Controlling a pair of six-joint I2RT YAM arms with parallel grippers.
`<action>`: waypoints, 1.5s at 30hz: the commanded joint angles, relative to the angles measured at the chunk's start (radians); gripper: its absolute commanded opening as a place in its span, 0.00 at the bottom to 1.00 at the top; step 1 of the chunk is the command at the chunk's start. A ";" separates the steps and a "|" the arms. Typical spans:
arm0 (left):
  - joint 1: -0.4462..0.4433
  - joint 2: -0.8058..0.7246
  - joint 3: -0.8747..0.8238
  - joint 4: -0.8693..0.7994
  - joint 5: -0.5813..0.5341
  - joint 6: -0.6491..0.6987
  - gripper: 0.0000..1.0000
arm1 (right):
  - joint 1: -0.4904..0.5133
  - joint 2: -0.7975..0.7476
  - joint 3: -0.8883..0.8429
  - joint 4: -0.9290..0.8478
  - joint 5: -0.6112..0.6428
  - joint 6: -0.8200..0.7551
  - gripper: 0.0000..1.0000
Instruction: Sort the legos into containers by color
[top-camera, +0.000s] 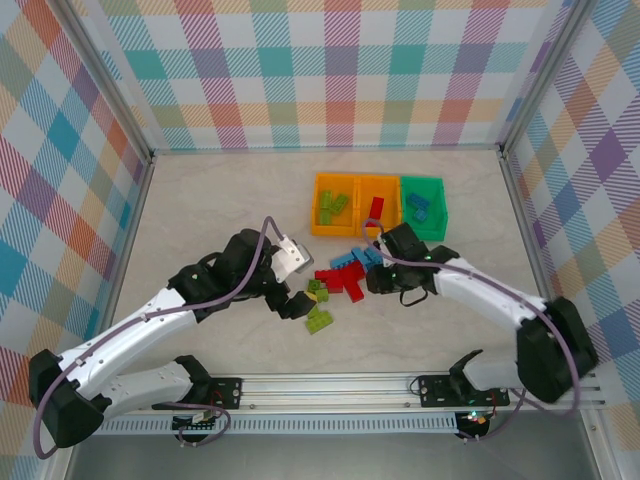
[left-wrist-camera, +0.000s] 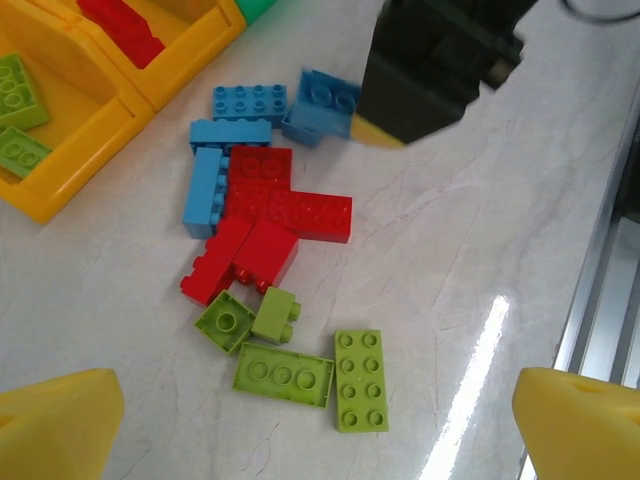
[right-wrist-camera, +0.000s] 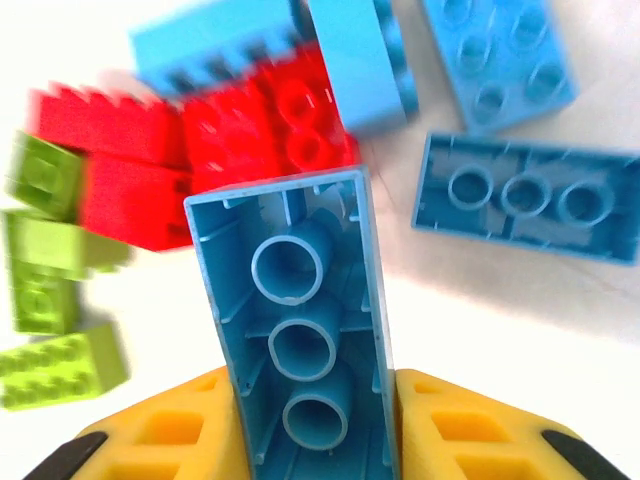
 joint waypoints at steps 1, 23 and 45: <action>-0.016 -0.016 -0.018 0.078 0.054 -0.019 1.00 | -0.038 -0.069 0.049 -0.016 0.096 0.027 0.25; -0.028 0.075 0.015 0.021 -0.209 -0.463 1.00 | -0.476 0.534 0.620 0.047 0.033 -0.047 0.60; -0.003 0.749 0.401 0.101 -0.176 -0.366 0.86 | -0.086 -0.401 0.071 -0.335 -0.196 0.138 0.70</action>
